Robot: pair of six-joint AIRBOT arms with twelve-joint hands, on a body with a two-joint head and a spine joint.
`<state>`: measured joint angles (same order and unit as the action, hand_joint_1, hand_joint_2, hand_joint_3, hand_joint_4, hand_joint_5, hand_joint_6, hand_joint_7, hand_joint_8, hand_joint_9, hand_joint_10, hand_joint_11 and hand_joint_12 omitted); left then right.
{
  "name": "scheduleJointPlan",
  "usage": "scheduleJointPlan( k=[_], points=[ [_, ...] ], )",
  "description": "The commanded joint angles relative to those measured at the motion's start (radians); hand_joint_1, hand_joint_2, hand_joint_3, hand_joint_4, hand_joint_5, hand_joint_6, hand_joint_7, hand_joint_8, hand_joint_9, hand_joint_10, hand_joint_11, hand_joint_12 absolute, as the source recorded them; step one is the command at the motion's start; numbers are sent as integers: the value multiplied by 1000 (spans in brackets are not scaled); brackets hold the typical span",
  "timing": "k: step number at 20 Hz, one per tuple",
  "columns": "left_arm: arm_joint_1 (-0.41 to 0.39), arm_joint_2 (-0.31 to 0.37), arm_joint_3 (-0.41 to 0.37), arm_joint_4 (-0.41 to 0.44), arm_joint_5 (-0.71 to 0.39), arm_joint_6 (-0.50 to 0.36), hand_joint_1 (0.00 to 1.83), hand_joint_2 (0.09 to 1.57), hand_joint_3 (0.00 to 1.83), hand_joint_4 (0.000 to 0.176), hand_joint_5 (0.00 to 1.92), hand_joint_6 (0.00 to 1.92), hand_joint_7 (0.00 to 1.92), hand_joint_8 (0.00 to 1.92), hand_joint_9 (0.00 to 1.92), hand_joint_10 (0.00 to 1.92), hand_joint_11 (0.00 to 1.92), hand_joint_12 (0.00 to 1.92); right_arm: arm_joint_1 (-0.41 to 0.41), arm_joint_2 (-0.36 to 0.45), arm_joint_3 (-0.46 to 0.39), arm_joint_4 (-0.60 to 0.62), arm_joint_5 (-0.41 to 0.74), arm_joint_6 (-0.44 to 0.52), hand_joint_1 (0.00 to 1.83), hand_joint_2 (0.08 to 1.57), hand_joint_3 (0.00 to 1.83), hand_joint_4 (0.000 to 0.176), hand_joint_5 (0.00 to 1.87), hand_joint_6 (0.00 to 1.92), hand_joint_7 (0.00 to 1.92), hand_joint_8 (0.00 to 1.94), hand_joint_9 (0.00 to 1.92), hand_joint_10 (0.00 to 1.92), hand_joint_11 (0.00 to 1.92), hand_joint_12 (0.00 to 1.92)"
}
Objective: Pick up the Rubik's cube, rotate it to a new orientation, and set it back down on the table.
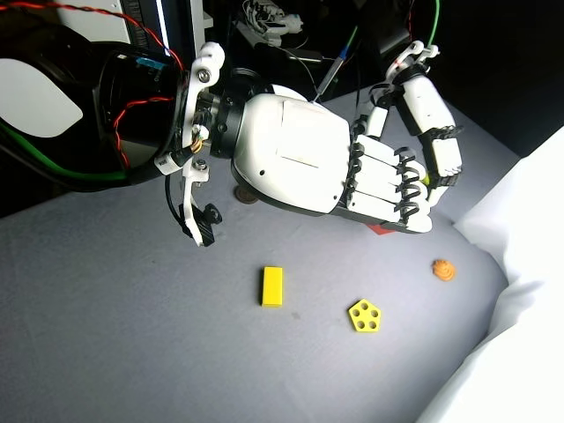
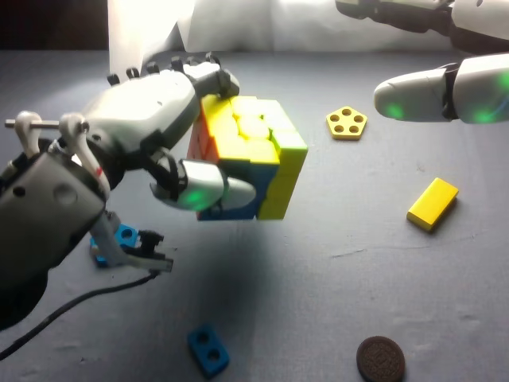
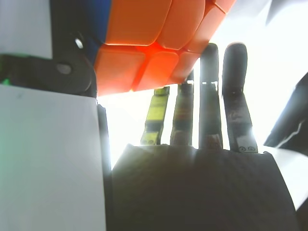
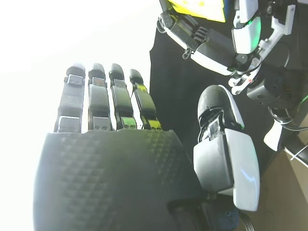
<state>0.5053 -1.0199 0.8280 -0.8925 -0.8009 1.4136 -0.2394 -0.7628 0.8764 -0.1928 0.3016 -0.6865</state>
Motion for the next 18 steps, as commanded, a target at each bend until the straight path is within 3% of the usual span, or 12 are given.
scheduleJointPlan(
  k=[1, 7, 13, 14, 18],
  points=[
    [0, 1, 9, 80, -123, -33, 1237, 1108, 0, 0, 395, 945, 297, 1382, 308, 1451, 247, 1607, 16, 4, -1, 15, 113, 0, 0, 1236, 0, 0, 0, 0, 9, 3, 0, 0, 0, 0],
    [86, -59, 61, 180, -211, -163, 1236, 1118, 6, 0, 420, 911, 297, 1373, 306, 1449, 244, 1605, 16, 4, 0, 15, 113, 0, 0, 1244, 0, 0, 3, 1, 39, 14, 24, 10, 0, 0],
    [122, -90, 77, 197, -238, -188, 1204, 1110, 0, 0, 390, 923, 282, 1388, 305, 1451, 247, 1581, 16, 4, 0, 15, 113, 0, 0, 1251, 0, 0, 1, 0, 54, 9, 54, 18, 44, 34],
    [129, -91, 77, 197, -244, -190, 1209, 1112, 0, 0, 390, 912, 291, 1377, 317, 1439, 257, 1567, 16, 4, 0, 15, 113, 0, 0, 1251, 1, 0, 0, 0, 53, 7, 60, 3, 8, 141],
    [153, -92, 83, 206, -257, -210, 1237, 1099, 0, 0, 423, 923, 307, 1361, 320, 1440, 260, 1597, 17, 4, 0, 15, 113, 0, 0, 1255, 2, 0, 0, 0, 49, 1, 48, 1, 0, 195]
  ],
)
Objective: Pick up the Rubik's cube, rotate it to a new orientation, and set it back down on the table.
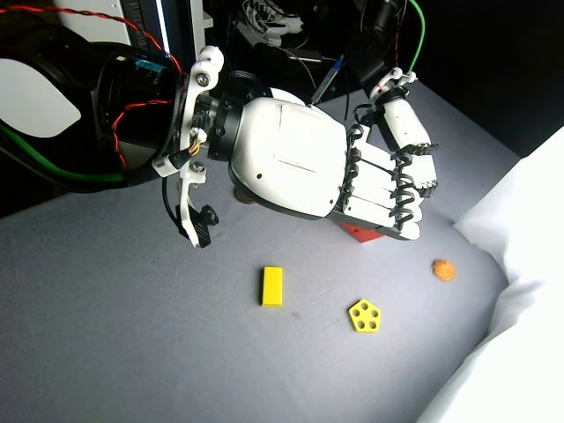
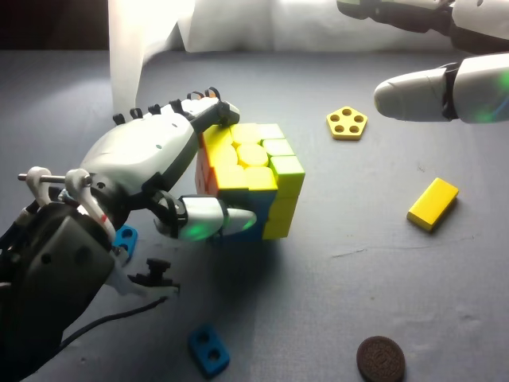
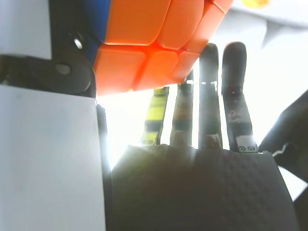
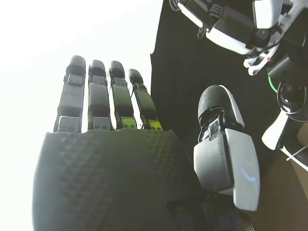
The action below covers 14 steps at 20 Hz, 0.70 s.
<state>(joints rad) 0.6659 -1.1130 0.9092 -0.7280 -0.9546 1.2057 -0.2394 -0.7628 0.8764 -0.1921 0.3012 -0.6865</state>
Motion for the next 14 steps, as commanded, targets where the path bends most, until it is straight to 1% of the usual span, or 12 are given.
scheduleJointPlan(
  k=[1, 2, 3, 6, 7, 10, 11, 12, 13, 14],
  points=[
    [-1, -1, 4, 43, -108, -7, 1240, 1099, 0, 0, 437, 918, 319, 1358, 333, 1435, 277, 1585, 17, 4, 0, 14, 113, 0, 0, 1250, 0, 0, 12, 4, 51, 1, 63, 6, 0, 279],
    [3, -2, 6, 45, -112, -10, 1243, 1103, 0, 0, 433, 914, 320, 1356, 333, 1433, 282, 1583, 17, 4, 0, 14, 113, 0, 0, 1250, 0, 0, 30, 9, 64, 4, 73, 9, 0, 382],
    [10, -5, 8, 48, -116, -16, 1207, 1123, 5, 0, 423, 915, 312, 1360, 322, 1439, 259, 1597, 17, 4, 0, 14, 113, 0, 0, 1249, 0, 0, 39, 9, 82, 6, 87, 11, 0, 439],
    [18, -9, 10, 50, -118, -20, 1208, 1114, 1, 0, 420, 908, 299, 1363, 312, 1444, 254, 1601, 17, 4, 0, 14, 113, 0, 0, 1250, 0, 0, 10, 0, 75, 0, 85, 7, 0, 426],
    [20, -11, 10, 50, -120, -20, 1203, 1123, 4, 0, 414, 909, 295, 1369, 308, 1448, 254, 1603, 17, 4, 0, 14, 113, 0, 0, 1250, 0, 0, 34, 9, 88, 3, 92, 8, 0, 541],
    [24, -19, 12, 47, -123, -20, 1166, 1111, 1, 0, 405, 895, 273, 1369, 290, 1454, 227, 1611, 17, 4, 0, 14, 113, 0, 0, 1250, 0, 0, 30, 6, 91, 5, 98, 10, 0, 566],
    [25, -22, 13, 47, -124, -20, 1158, 1110, 1, 0, 390, 850, 285, 1309, 291, 1410, 199, 1612, 17, 4, 0, 14, 113, 0, 0, 1250, 0, 0, 23, 2, 78, 5, 80, 4, 0, 474],
    [27, -24, 14, 47, -124, -20, 1096, 1136, 4, 0, 358, 698, 266, 1192, 279, 1312, 162, 1550, 17, 4, 0, 14, 113, 0, 0, 1251, 0, 0, 25, 2, 85, 5, 85, 5, 0, 413],
    [30, -28, 14, 47, -125, -20, 1050, 1128, 0, 0, 381, 460, 305, 913, 299, 1122, 118, 1442, 17, 4, 0, 14, 113, 0, 0, 1251, 0, 0, 21, 0, 78, 1, 84, 4, 0, 402],
    [34, -31, 15, 47, -127, -23, 1000, 1126, 0, 0, 414, 275, 373, 647, 333, 943, 97, 1357, 17, 4, 0, 14, 113, 0, 0, 1250, 0, 0, 21, 1, 76, 1, 82, 3, 0, 399]
  ],
)
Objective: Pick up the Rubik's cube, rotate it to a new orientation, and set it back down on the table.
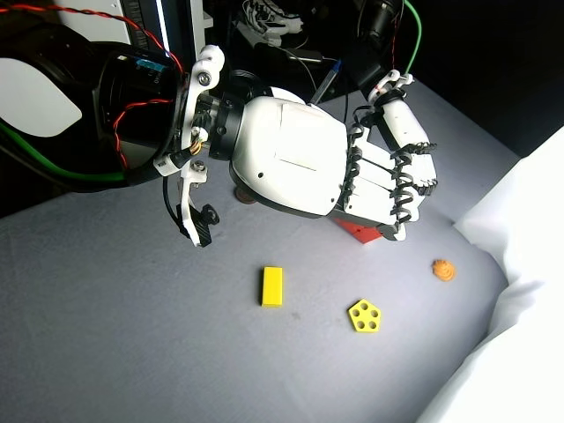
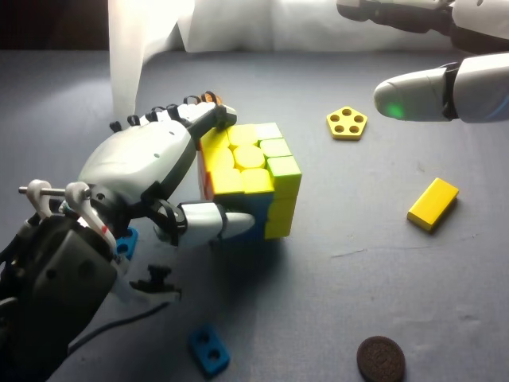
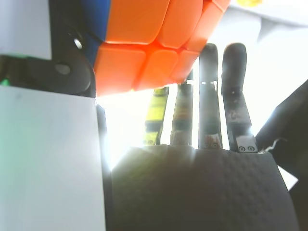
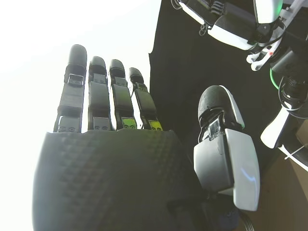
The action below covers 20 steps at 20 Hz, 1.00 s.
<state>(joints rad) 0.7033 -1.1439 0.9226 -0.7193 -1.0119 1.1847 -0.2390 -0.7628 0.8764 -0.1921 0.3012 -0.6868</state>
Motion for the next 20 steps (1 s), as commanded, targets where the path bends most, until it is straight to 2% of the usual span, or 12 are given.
scheduleJointPlan(
  k=[1, 3, 5, 7, 10, 11, 13, 16, 18, 19, 20],
  points=[
    [1, -3, 2, 39, -74, -5, 927, 1105, 0, 0, 425, 142, 424, 371, 358, 717, 73, 1252, 17, 4, 0, 14, 113, 1, 0, 1250, 0, 0, 23, 1, 74, 0, 78, 2, 0, 401],
    [11, -6, 1, 40, -88, -16, 823, 1080, 0, 0, 408, 19, 514, 62, 454, 355, 75, 1130, 17, 4, 0, 14, 113, 1, 0, 1255, 1, 0, 10, 4, 64, 1, 66, 3, 0, 353],
    [20, -6, 0, 41, -114, -26, 732, 1062, 0, 0, 270, 0, 424, 2, 469, 94, 36, 1058, 17, 4, 0, 14, 113, 1, 0, 1249, 0, 0, 29, 11, 74, 3, 86, 11, 0, 275],
    [23, -6, 0, 40, -131, -34, 680, 1048, 0, 0, 191, 0, 331, 0, 413, 31, 3, 1006, 17, 4, 0, 14, 113, 1, 0, 1244, 0, 0, 14, 3, 60, 2, 72, 3, 0, 225],
    [22, -6, -1, 40, -145, -37, 618, 989, 0, 0, 72, 0, 165, 2, 233, 3, 0, 680, 17, 4, 0, 14, 113, 1, 0, 1249, 1, 0, 0, 0, 44, 4, 40, 3, 0, 72],
    [20, -6, -3, 42, -153, -37, 580, 964, 0, 0, 24, 0, 109, 1, 168, 1, 0, 579, 17, 4, 0, 14, 113, 1, 0, 1249, 0, 0, 3, 1, 61, 6, 45, 4, 0, 88],
    [18, -3, -8, 55, -161, -37, 518, 951, 0, 12, 0, 0, 39, 0, 89, 0, 0, 420, 17, 4, 0, 14, 113, 1, 0, 1251, 1, 0, 10, 4, 58, 2, 41, 2, 0, 96],
    [15, 6, -20, 73, -161, -34, 510, 949, 0, 14, 0, 0, 31, 0, 80, 0, 0, 403, 17, 4, 0, 14, 113, 1, 0, 1251, 1, 0, 9, 3, 57, 2, 40, 2, 0, 97],
    [5, 14, -25, 91, -160, -18, 541, 893, 0, 56, 0, 0, 0, 0, 19, 1, 0, 260, 17, 4, -1, 14, 113, 1, 0, 1250, 1, 0, 10, 4, 72, 7, 42, 2, 0, 94],
    [0, 17, -25, 98, -156, -13, 553, 883, 0, 68, 0, 0, 0, 0, 0, 0, 0, 198, 16, 4, -1, 14, 113, 1, 0, 1250, 0, 0, 1, 0, 64, 1, 39, 1, 0, 39],
    [-13, 24, -23, 111, -128, -4, 533, 879, 0, 66, 0, 0, 0, 0, 0, 0, 0, 195, 16, 4, -1, 14, 113, 1, 0, 1250, 0, 0, 0, 0, 57, 1, 31, 2, 0, 73]
  ],
)
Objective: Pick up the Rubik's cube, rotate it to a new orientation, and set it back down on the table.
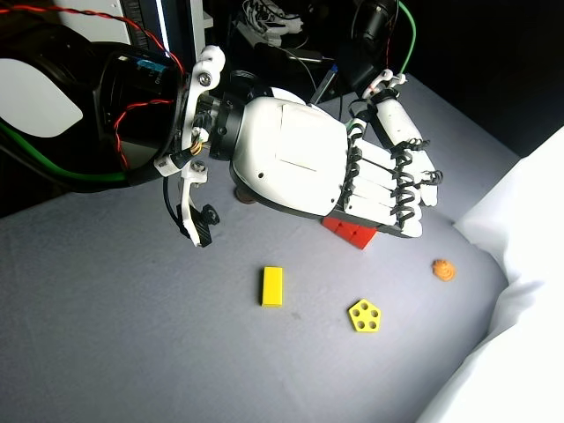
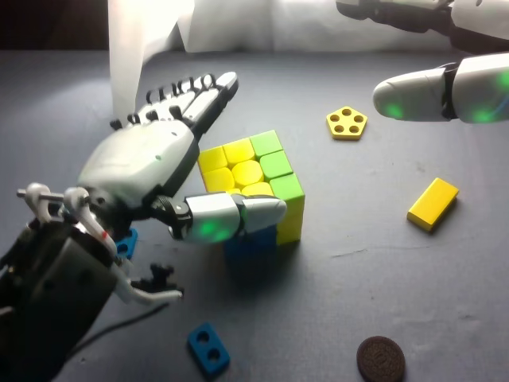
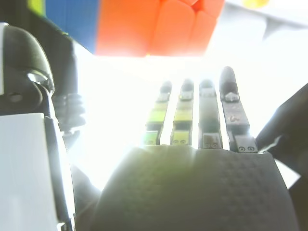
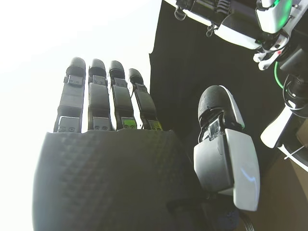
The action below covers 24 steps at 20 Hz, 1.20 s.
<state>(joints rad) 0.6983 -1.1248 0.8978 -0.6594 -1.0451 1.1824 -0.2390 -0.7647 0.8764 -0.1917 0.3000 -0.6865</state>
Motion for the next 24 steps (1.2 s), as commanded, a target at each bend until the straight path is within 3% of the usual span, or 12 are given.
scheduleJointPlan(
  k=[1, 5, 7, 11, 12, 13, 14, 15, 17, 18, 21, 24],
  points=[
    [-19, 13, 6, 72, -63, 0, 537, 868, 0, 67, 0, 0, 0, 0, 0, 0, 0, 197, 16, 6, -1, 13, 114, 0, 0, 1249, 0, 0, 0, 0, 57, 1, 31, 3, 0, 122],
    [-95, 75, 14, 179, 149, 20, 520, 860, 0, 58, 0, 0, 0, 0, 0, 0, 0, 125, 14, 5, -2, 13, 114, 0, 0, 1247, 0, 0, 0, 0, 43, 0, 5, 7, 0, 60],
    [-130, 111, 6, 213, 239, 39, 509, 882, 2, 51, 0, 0, 0, 0, 21, 5, 0, 266, 13, 5, -2, 13, 114, 0, 0, 1251, 0, 0, 0, 0, 53, 5, 22, 14, 0, 60],
    [-225, 175, -20, 299, 431, 63, 422, 984, 5, 25, 241, 22, 348, 25, 350, 58, 0, 996, 12, 5, -2, 11, 113, 0, 0, 1257, 2, 0, 207, 60, 331, 54, 287, 108, 0, 903],
    [-245, 182, -24, 325, 466, 57, 379, 1040, 11, 15, 336, 36, 473, 49, 445, 88, 0, 1197, 11, 5, -2, 10, 113, 0, 0, 1269, 5, 0, 326, 112, 467, 103, 410, 201, 0, 1126],
    [-276, 190, -29, 364, 514, 46, 365, 1087, 10, 1, 421, 51, 592, 90, 533, 139, 16, 1302, 11, 5, -2, 8, 113, 0, 18, 1274, 1, 0, 419, 230, 582, 213, 381, 675, 0, 1390],
    [-301, 194, -34, 401, 557, 35, 359, 1111, 2, 0, 497, 35, 649, 144, 556, 298, 64, 1353, 11, 5, -2, 7, 113, 0, 22, 1281, 1, 0, 381, 425, 560, 436, 305, 1004, 0, 1508],
    [-332, 198, -38, 439, 607, 21, 362, 1123, 1, 0, 603, 51, 645, 319, 511, 657, 127, 1412, 11, 5, -2, 6, 113, 0, 26, 1287, 1, 0, 367, 663, 563, 736, 347, 1208, 0, 1646],
    [-394, 207, -46, 523, 697, -17, 289, 1163, 2, 0, 709, 95, 474, 985, 432, 1138, 207, 1516, 10, 5, -2, 4, 108, 0, 16, 1299, 2, 0, 363, 987, 527, 1112, 430, 1428, 115, 1822],
    [-419, 212, -50, 547, 724, -27, 274, 1182, 2, 0, 755, 183, 479, 1156, 456, 1246, 261, 1539, 10, 5, -2, 4, 105, 0, 10, 1306, 3, 0, 399, 1108, 565, 1248, 467, 1560, 201, 1901],
    [-509, 235, -67, 588, 837, -28, 277, 1217, 1, 0, 708, 653, 574, 1260, 519, 1390, 354, 1575, 8, 4, -3, 3, 89, 0, 0, 1319, 2, 0, 518, 1271, 706, 1396, 591, 1699, 438, 1921],
    [-597, 254, -85, 627, 947, -28, 265, 1238, 1, 0, 691, 828, 666, 1264, 597, 1404, 386, 1632, 9, 4, -4, 3, 89, 0, 0, 1337, 5, 0, 582, 1297, 738, 1454, 610, 1738, 485, 1921]
  ],
)
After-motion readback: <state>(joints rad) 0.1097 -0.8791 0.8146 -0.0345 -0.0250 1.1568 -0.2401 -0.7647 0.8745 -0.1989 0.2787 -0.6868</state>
